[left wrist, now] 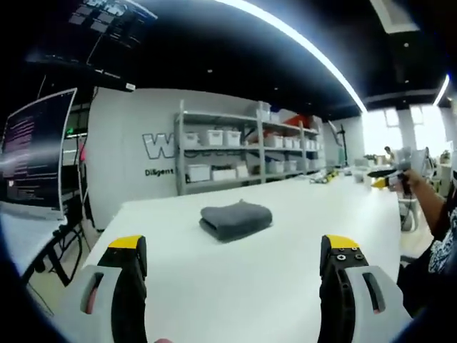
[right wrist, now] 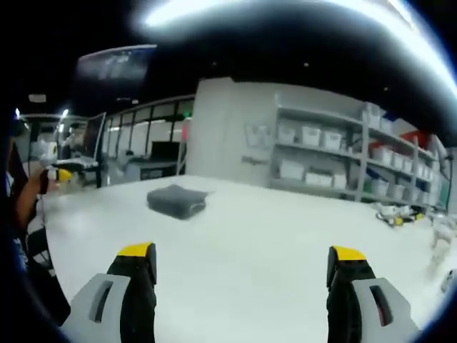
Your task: Open the folded towel by lifting each exposed corner and separating the folded layers until the towel lies flat within the target outline without major curled edges
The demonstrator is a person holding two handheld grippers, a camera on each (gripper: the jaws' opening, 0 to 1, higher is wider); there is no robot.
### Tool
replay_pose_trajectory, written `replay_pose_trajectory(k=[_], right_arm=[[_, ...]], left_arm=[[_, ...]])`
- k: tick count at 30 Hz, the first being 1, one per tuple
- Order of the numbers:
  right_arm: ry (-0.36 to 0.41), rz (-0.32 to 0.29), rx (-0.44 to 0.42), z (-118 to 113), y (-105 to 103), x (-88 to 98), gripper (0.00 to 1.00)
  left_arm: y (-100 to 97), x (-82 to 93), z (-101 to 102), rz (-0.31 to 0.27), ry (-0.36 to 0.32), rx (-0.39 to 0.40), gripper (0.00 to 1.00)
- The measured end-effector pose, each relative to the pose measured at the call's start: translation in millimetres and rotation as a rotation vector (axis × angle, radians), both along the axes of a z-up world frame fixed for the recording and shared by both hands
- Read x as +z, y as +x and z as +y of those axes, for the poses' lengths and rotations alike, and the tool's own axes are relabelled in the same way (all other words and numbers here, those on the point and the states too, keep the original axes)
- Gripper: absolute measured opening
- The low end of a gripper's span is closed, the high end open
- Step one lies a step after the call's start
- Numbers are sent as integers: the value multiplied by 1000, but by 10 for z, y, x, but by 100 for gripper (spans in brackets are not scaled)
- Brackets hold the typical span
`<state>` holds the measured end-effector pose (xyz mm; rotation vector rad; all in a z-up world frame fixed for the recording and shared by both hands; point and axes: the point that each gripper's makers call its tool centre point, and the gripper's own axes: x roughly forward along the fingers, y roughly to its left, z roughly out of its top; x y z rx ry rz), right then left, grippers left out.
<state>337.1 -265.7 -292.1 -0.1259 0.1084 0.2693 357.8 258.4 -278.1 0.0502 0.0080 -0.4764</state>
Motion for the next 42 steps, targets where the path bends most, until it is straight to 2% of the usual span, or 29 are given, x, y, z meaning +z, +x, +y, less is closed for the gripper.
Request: replay_pose_trajectory(k=[4,10,18,26,30,35,42], right_arm=[[5,7,-4,-38,-71,-83,99],[2,22,-15,-83,-191,-148,99],[10,-9,-8,-75,-323,-52,99],[4,-17,4,-59,-347,1,99],[6,-16,-2,-99,-342,-5,99],[-20,-16,11,-56,-267,46,99],[-28,-33,20,-37,-213,143,99]], left_arm=[[-24,6,-34,-6,-12,-7,100],[-145,-4,-137,-2,9,-33,100],[-323,3,-176,5,14,-46,100],[-320,35,-90,15,-18,-8,99],[-318,9,-125,19,2,-17,99],[-209,16,-184,38,47,-21,98],[-170,137,-269,14,62,-52,99]])
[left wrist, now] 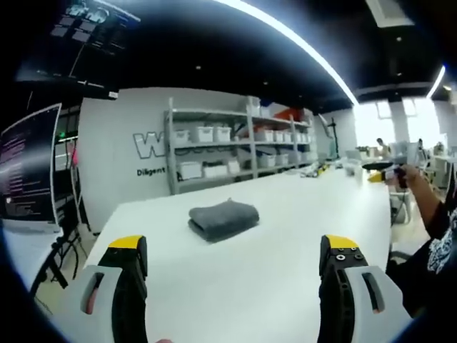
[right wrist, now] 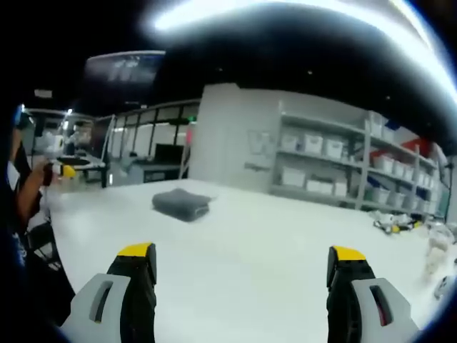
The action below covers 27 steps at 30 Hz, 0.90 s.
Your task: Open the folded towel by lifting each exposed corner and separating the folded layers until the towel lies flat within the target outline without major curled edges
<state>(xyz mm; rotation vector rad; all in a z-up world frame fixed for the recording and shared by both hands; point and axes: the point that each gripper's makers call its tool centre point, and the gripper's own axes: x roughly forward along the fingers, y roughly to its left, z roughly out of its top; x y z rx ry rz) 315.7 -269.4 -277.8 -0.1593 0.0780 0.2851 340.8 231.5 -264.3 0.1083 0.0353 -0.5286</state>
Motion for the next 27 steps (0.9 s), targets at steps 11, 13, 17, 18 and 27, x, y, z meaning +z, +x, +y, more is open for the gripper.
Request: replay_pose_trajectory(k=[11,13,17,18,27], right_arm=[[-22,-15,39,173,135,113,99],[-22,-21,44,198,164,135,99],[-21,-18,46,219,195,113,99],[-23,-15,47,220,200,105,99],[-10,-20,24,140,271,114,99]], left_arm=[[76,42,-43,-19,10,-11,99],[131,59,-11,-20,11,7,99],[207,79,16,-24,1,19,99],[222,81,6,-24,0,16,99],[336,221,-82,-79,19,6,99]])
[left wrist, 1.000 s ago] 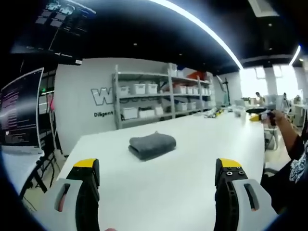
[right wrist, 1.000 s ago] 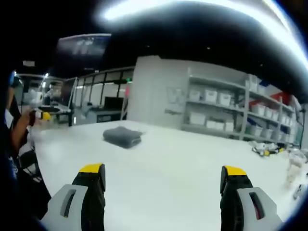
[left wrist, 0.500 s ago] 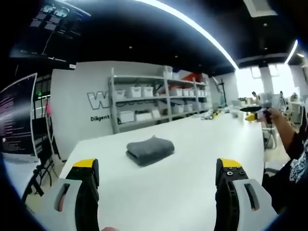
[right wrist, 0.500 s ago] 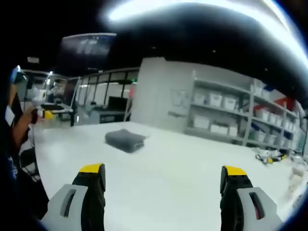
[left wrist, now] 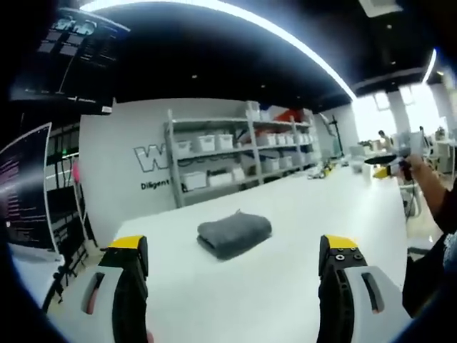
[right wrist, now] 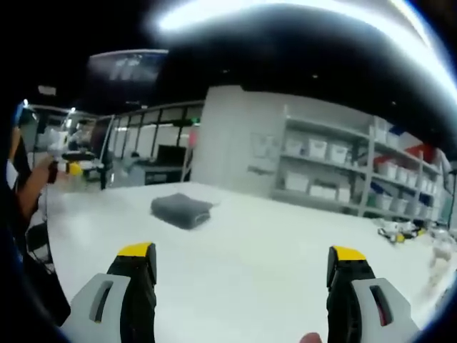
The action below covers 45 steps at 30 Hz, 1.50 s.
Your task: Open the folded towel by lifting each exposed corner and separating the folded layers until the towel lies flat within the target outline without major curled edges
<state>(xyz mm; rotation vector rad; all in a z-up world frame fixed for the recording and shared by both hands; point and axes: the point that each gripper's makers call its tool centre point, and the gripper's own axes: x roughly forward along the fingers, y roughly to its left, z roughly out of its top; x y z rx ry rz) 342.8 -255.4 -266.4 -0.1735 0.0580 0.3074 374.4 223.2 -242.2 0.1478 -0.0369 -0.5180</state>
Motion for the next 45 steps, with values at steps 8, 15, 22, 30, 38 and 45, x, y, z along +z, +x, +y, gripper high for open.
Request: replay_pose_trajectory(k=[8,15,22,30,38,45], right_arm=[[-18,6,17,51,123,-33,99],[-31,-5,39,147,271,36,99],[-31,-15,49,203,356,80,99],[-29,-11,33,175,392,61,99],[-19,-34,17,151,610,138,100],[-39,-14,43,235,709,112,100]], left_arm=[[86,-17,27,7,-9,0,99],[165,29,41,12,-20,7,98],[254,-9,9,24,-13,2,98],[326,-27,-4,34,-25,-14,99],[546,-13,-1,61,-58,-17,99],[647,20,29,49,-35,8,99]])
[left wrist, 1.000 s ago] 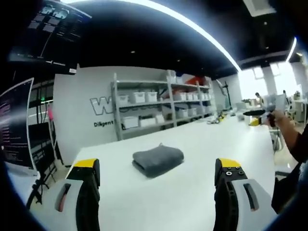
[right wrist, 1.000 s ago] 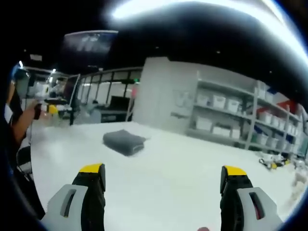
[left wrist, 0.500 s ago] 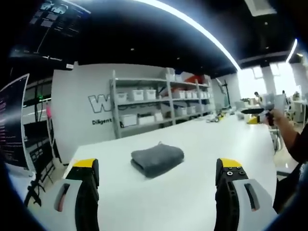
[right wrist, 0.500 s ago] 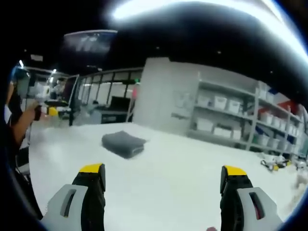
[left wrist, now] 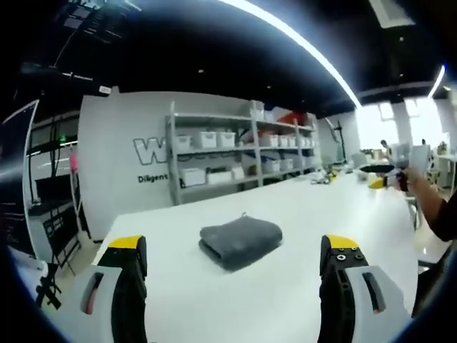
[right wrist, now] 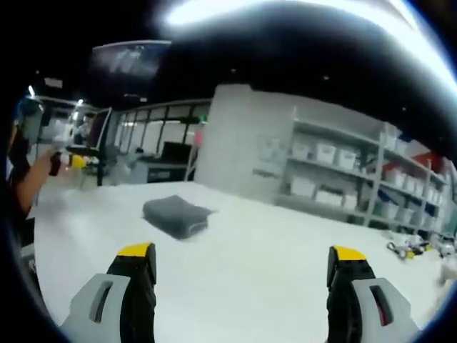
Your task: Open the folded towel by lifting each exposed corner and separating the folded layers until the towel lies flat within the target outline without major curled edges
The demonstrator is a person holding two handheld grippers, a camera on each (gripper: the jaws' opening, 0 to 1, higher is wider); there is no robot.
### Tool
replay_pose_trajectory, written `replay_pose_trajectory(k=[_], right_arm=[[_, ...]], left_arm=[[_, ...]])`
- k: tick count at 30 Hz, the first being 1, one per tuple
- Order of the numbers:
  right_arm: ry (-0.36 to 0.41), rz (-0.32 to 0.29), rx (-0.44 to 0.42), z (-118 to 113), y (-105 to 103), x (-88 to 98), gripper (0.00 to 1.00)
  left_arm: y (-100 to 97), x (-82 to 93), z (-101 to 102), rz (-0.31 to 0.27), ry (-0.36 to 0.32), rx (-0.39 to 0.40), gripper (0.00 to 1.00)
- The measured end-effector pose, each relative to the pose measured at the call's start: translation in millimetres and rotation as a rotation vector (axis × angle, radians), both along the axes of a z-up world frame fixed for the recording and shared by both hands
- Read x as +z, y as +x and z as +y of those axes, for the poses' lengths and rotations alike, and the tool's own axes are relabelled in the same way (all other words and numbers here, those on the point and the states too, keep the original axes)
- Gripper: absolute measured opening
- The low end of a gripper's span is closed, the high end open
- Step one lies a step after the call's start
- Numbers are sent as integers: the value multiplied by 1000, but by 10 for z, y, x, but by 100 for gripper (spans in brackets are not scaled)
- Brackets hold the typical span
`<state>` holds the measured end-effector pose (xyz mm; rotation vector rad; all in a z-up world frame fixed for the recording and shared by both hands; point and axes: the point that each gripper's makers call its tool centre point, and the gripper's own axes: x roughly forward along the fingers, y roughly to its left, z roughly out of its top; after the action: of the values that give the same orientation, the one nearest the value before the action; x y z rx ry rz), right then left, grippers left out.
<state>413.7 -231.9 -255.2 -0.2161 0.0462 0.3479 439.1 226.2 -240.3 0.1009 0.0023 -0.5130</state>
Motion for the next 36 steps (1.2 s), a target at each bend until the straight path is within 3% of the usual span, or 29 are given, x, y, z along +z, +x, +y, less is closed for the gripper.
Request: replay_pose_trajectory(k=[10,16,21,30,36], right_arm=[[5,0,20,86,155,34,100],[62,25,14,39,448,-22,100],[85,39,21,81,600,-55,100],[49,62,47,252,899,-125,99],[41,57,85,444,1157,-10,100]], left_arm=[[126,-30,-89,23,11,-23,99],[323,4,-136,17,-26,-38,99],[524,-133,-138,55,-26,-47,99],[721,-256,-144,65,-1,-42,99],[942,2,-221,41,-39,-57,99]])
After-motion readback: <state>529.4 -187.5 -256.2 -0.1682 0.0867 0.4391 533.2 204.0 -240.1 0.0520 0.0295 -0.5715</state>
